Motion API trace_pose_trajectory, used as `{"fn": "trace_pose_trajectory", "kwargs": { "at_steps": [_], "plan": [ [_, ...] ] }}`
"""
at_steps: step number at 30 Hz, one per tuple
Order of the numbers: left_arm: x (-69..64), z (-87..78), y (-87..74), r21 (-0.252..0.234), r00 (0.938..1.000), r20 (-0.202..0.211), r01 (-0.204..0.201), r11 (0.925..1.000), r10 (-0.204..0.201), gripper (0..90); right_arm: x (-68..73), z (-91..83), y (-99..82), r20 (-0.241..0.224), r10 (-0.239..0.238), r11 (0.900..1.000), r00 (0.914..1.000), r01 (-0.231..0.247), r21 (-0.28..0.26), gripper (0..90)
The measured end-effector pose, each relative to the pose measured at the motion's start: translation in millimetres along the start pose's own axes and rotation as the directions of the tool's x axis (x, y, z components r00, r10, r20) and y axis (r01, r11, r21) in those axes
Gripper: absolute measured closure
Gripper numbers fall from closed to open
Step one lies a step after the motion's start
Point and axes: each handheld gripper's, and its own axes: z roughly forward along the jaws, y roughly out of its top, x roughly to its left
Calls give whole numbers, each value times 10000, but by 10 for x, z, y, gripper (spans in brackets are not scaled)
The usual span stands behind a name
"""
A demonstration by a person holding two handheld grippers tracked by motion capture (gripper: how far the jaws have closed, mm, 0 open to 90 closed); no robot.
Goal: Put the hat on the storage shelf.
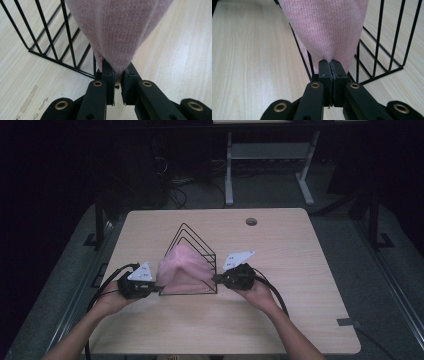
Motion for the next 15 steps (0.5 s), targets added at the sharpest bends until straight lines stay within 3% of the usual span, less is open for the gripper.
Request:
{"fn": "trace_pose_trajectory", "kwargs": {
  "at_steps": [4, 6, 9, 11, 15],
  "plan": [
    [11, -15, -5, -78, 9999, 82, 92, 9999, -91, 818, -8, -21, -4, 46, 81, 10000, 10000, -81, -19, 879],
    [30, -41, -10, -124, 9999, -39, 132, 9998, -133, 767, -12, -44, -4, 74, 76, 9999, 9999, -75, -125, 850],
    [51, -87, -37, -210, 9993, -162, 333, 9992, -336, 670, -20, -85, -11, 65, 161, 9995, 9998, -159, -291, 732],
    [59, -123, -60, -318, 9990, -174, 413, 9986, -419, 632, -36, -128, -27, -60, 523, 9978, 9986, -525, -408, 660],
    [61, -203, -110, -589, 9968, -220, 760, 9954, -774, 551, -85, -238, -82, 10, 792, 9958, 9969, -790, -465, 574]
  ]
}}
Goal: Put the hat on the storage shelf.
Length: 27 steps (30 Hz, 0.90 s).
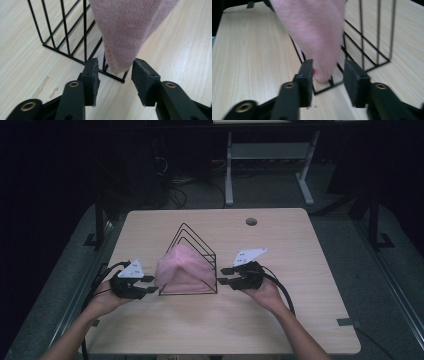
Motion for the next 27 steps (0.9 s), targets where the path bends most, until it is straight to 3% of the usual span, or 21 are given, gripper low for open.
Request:
{"fn": "trace_pose_trajectory", "kwargs": {
  "at_steps": [10, 21, 27],
  "plan": [
    [-33, -158, -115, -669, 9966, -316, 733, 9951, -755, 478, -134, -307, -109, 743, 648, 9979, 9951, -640, -122, 417],
    [-60, -181, -169, -783, 9909, -396, 1249, 9891, -1283, 399, -197, -564, -222, 1121, 1195, 9924, 9865, -1219, 153, 341],
    [-91, -198, -204, -851, 9888, -433, 1389, 9866, -1430, 381, -199, -731, -329, 1460, 1236, 9919, 9815, -1265, 103, 336]
  ]
}}
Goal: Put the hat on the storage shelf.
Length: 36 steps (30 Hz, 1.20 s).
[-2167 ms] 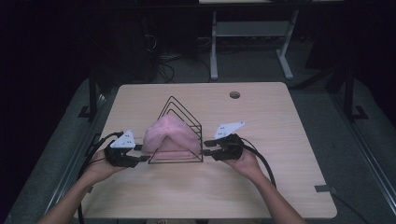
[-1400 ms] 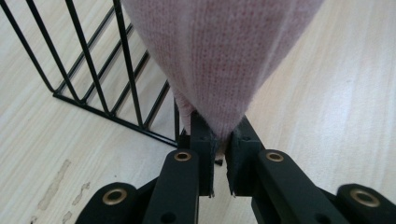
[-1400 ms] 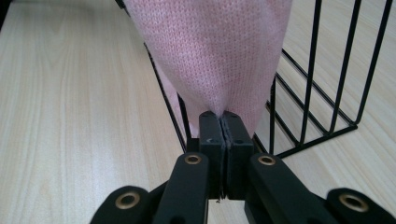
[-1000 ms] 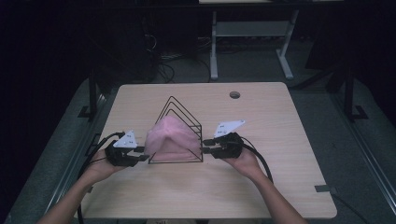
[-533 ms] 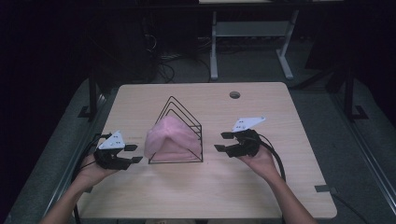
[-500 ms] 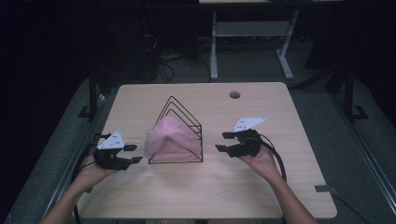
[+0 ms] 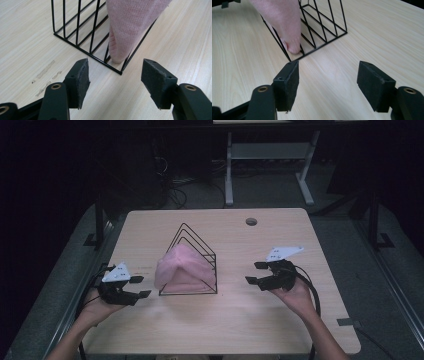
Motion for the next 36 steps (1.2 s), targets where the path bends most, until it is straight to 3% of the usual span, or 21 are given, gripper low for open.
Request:
{"fn": "trace_pose_trajectory", "kwargs": {
  "at_steps": [19, 24, 25, 36],
  "plan": [
    [-56, -26, -152, 56, 9995, -89, 297, 9995, -296, 342, -93, -399, -488, 785, 678, 9977, 9946, -679, -22, 314],
    [-73, -49, -187, -53, 9992, -163, 371, 9993, -372, 337, -102, -494, -647, 947, 1030, 9947, 9902, -1026, -86, 313],
    [-84, -51, -197, -114, 9984, -165, 540, 9985, -542, 336, -106, -512, -679, 1005, 1076, 9942, 9891, -1076, -59, 313],
    [-142, -70, -250, -281, 9984, -292, 486, 9984, -494, 331, -100, -637, -988, 1257, 1490, 9886, 9808, -1503, 12, 313]
  ]
}}
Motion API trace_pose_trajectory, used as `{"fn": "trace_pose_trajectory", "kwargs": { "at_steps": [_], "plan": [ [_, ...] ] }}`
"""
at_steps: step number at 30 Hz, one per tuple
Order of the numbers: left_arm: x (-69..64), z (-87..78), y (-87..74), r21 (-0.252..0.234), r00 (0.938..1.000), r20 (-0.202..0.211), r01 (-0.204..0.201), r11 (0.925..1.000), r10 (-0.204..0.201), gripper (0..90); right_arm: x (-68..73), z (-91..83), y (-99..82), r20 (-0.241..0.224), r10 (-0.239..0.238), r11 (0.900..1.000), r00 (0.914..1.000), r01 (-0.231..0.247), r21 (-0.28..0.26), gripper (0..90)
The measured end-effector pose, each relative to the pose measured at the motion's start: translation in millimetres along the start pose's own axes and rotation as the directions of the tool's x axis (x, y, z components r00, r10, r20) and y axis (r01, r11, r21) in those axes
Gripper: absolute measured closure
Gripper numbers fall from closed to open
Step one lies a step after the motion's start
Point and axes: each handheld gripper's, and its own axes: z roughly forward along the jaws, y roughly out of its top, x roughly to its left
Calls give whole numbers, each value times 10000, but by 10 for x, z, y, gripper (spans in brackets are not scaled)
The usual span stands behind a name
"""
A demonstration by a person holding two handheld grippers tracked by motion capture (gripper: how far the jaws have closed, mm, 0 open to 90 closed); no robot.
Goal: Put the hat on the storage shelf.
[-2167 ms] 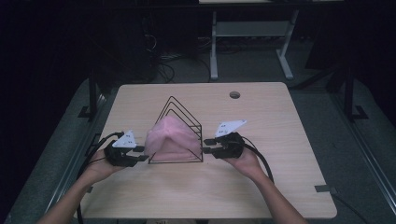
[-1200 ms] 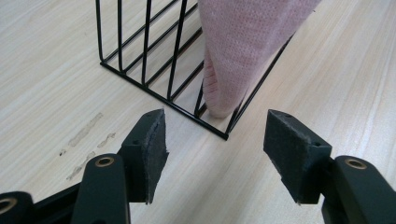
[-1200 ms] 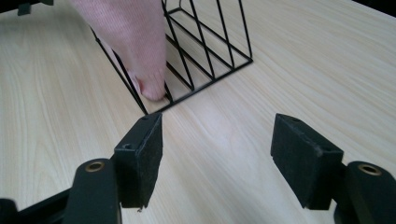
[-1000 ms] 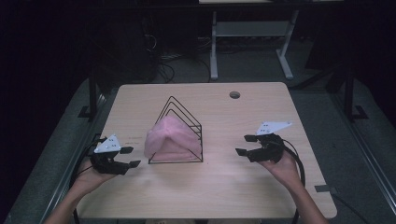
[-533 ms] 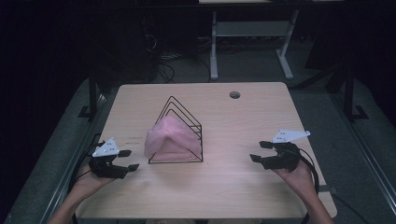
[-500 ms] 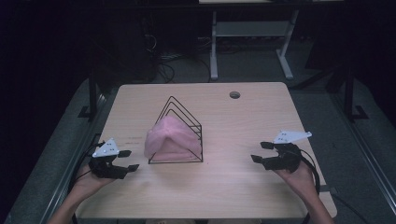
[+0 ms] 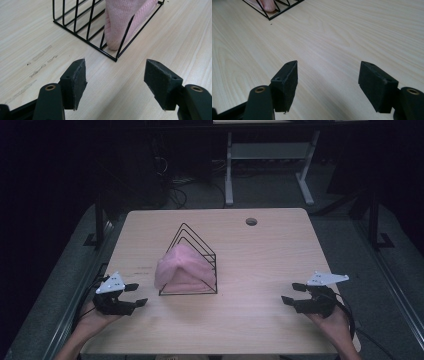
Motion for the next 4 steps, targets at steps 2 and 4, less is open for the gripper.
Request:
{"fn": "trace_pose_trajectory", "kwargs": {
  "at_steps": [2, 4],
  "plan": [
    [-11, 1, -1, -12, 10000, 26, -42, 10000, 42, 331, 10, -26, -38, 46, 45, 10000, 10000, -46, 47, 312],
    [-25, 4, -6, -20, 10000, 19, -48, 10000, 48, 330, 6, -51, -76, 101, 69, 10000, 9999, -69, -41, 304]
  ]
}}
